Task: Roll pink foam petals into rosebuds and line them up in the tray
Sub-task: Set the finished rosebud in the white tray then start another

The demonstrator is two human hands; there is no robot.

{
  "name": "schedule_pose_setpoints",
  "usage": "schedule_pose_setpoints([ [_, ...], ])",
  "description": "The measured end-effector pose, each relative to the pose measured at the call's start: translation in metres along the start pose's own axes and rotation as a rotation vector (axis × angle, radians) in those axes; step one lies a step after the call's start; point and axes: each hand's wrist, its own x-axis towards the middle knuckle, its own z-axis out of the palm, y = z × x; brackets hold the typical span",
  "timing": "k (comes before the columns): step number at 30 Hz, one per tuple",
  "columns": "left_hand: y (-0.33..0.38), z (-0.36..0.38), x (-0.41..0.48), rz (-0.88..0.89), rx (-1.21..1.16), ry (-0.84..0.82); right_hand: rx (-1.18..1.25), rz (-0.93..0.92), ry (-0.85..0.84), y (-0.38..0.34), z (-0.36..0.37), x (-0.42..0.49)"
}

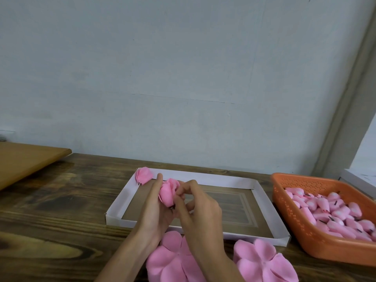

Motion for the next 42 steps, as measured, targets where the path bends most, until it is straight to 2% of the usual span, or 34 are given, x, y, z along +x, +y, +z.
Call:
schedule_pose_setpoints([
  [4, 0.0003, -0.001, -0.0004, -0.015, -0.002, 0.025, -0.038, -0.058, -0.022, -0.0011, 0.0002, -0.0003],
  [9, -0.0013, -0.0002, -0.0007, 0.02, -0.09, 0.009, -0.053, -0.15, 0.027, -0.0034, -0.0002, -0.0014],
  [13, -0.0029, -0.0037, 0.0005, -0.073, -0.115, 0.015, -0.078, -0.161, 0.045, -0.0056, 0.0, -0.0013],
  [28, 0.0006, 0.0028, -0.0035, -0.044, -0.245, 0.01, -0.044, -0.118, 0.052, -0.0082, 0.0006, -0.0034],
  [33, 0.0015, 0.0045, -0.0041, -0.053, -0.213, 0.001, -0.045, -0.098, 0.056, -0.0078, -0.0005, -0.0036],
  [37, 0.0007, 0.0041, -0.0041, 0.007, -0.17, -0.016, -0.078, -0.086, 0.054, -0.0093, -0.0013, -0.0041],
  [42, -0.0017, -0.0002, -0.0021, -0.07, -0.17, 0.04, -0.039, -0.038, 0.062, -0.0083, 0.001, -0.0053],
])
